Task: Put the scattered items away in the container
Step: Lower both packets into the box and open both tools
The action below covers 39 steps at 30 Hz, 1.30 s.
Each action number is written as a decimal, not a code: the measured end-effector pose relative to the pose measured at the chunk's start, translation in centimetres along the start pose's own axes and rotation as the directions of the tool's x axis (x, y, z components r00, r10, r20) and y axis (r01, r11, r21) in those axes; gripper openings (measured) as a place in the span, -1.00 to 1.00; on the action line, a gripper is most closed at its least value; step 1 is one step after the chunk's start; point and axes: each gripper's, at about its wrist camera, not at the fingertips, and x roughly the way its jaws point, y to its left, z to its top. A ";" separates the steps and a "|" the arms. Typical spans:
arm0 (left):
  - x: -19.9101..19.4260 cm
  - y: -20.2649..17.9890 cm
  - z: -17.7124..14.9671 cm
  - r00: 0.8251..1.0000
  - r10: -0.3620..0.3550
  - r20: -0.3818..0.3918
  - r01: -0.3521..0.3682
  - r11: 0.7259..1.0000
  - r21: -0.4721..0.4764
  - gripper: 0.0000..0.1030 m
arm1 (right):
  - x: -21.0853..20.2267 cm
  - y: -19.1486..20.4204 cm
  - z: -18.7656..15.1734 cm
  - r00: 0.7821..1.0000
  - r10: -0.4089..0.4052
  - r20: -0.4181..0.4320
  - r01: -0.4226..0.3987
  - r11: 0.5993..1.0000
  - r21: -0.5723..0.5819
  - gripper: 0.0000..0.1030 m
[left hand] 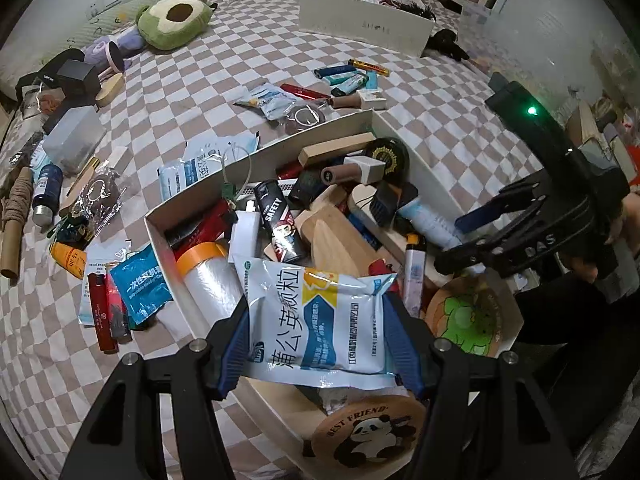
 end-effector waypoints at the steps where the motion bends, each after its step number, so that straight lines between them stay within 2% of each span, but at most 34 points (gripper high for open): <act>1: 0.1 0.2 0.0 1.000 -0.001 0.000 0.001 1.000 -0.002 0.21 | 0.0 0.1 0.0 1.000 0.008 0.000 -0.008 1.000 -0.003 0.58; 3: 0.3 0.6 -0.1 1.000 -0.015 -0.001 0.015 1.000 -0.004 0.21 | -0.1 0.6 -0.1 1.000 0.008 -0.004 -0.008 1.000 -0.014 0.75; 5: 0.4 0.8 -0.2 1.000 -0.031 0.000 0.031 0.999 0.010 0.21 | -0.5 1.1 -0.1 1.000 -0.003 0.004 0.003 1.000 -0.031 0.81; 14: 1.6 1.4 -1.7 0.997 -0.080 -0.006 0.080 0.981 0.176 0.21 | -2.4 2.4 0.1 0.998 0.032 0.048 -0.030 0.998 -0.048 0.81; 21: 1.6 1.0 -2.9 0.988 -0.153 -0.022 0.152 0.942 0.300 0.21 | -2.5 3.4 0.7 0.998 0.028 0.055 -0.025 0.998 -0.055 0.81; 25: 1.7 0.3 -2.8 0.992 -0.127 -0.012 0.122 0.924 0.363 0.24 | -2.8 4.1 0.9 0.997 0.031 0.065 -0.027 0.998 -0.065 0.81; 28: 2.0 -0.1 -3.1 0.998 -0.067 0.008 0.058 0.905 0.422 0.47 | -3.1 4.7 0.9 0.997 0.033 0.076 -0.027 0.996 -0.080 0.81; 30: 2.0 0.0 -3.5 0.999 -0.052 0.011 0.042 0.895 0.443 0.48 | -3.3 5.0 0.9 0.996 0.036 0.083 -0.028 0.995 -0.091 0.81; 33: 1.9 1.0 -3.6 0.999 -0.053 0.004 0.046 0.904 0.425 0.59 | -3.5 5.3 0.9 0.995 0.040 0.088 -0.031 0.995 -0.099 0.81; 39: 1.2 2.1 -3.0 0.997 -0.059 0.043 0.039 0.932 0.361 0.60 | -3.7 4.9 0.9 0.995 0.041 0.093 -0.033 0.996 -0.086 0.81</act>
